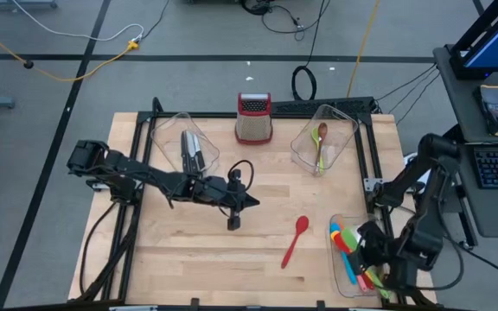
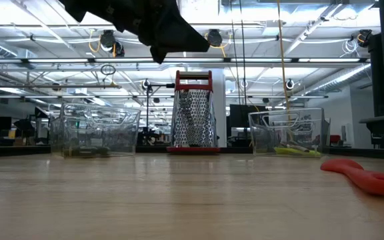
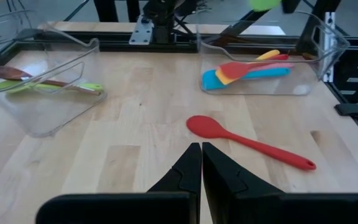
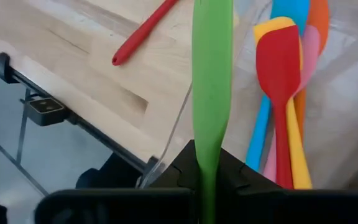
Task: Pick & Place Kitchen Items
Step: Put the green spatula into the bottom right transparent bin
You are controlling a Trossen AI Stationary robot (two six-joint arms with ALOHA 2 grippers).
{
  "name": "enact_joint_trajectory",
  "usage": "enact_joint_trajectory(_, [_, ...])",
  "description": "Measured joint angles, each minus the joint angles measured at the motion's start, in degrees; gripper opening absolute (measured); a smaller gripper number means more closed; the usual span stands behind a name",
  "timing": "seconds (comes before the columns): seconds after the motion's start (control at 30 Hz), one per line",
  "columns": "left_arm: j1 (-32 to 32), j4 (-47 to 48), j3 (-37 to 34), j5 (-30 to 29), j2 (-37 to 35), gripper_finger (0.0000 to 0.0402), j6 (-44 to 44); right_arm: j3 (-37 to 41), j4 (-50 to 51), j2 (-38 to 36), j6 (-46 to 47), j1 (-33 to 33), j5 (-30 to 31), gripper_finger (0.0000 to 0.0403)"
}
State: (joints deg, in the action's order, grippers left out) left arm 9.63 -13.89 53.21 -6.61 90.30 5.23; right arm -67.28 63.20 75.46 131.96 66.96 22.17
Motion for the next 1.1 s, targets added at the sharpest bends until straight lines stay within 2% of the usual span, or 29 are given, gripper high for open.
enact_joint_trajectory(0.3, [1.44, -0.13, 0.00, 0.02, 0.00, 0.0015, 0.07, 10.14, -9.66, 0.99, -0.10, -1.69, -0.29, 0.0004])
enact_joint_trajectory(0.5, [1.51, -0.13, 0.00, 0.02, 0.00, 0.0014, 0.22, 16.93, -13.15, 0.99, -0.15, -2.93, -6.55, 0.0005])
enact_joint_trajectory(0.8, [1.51, -0.15, 0.00, 0.02, 0.00, 0.0015, 0.81, 21.43, -19.83, 0.97, 0.13, -2.89, -7.48, 0.0006])
enact_joint_trajectory(1.1, [1.51, -0.15, 0.00, 0.02, 0.00, 0.0015, 0.79, 24.02, -21.43, 0.79, 0.85, -2.89, -8.20, 0.0021])
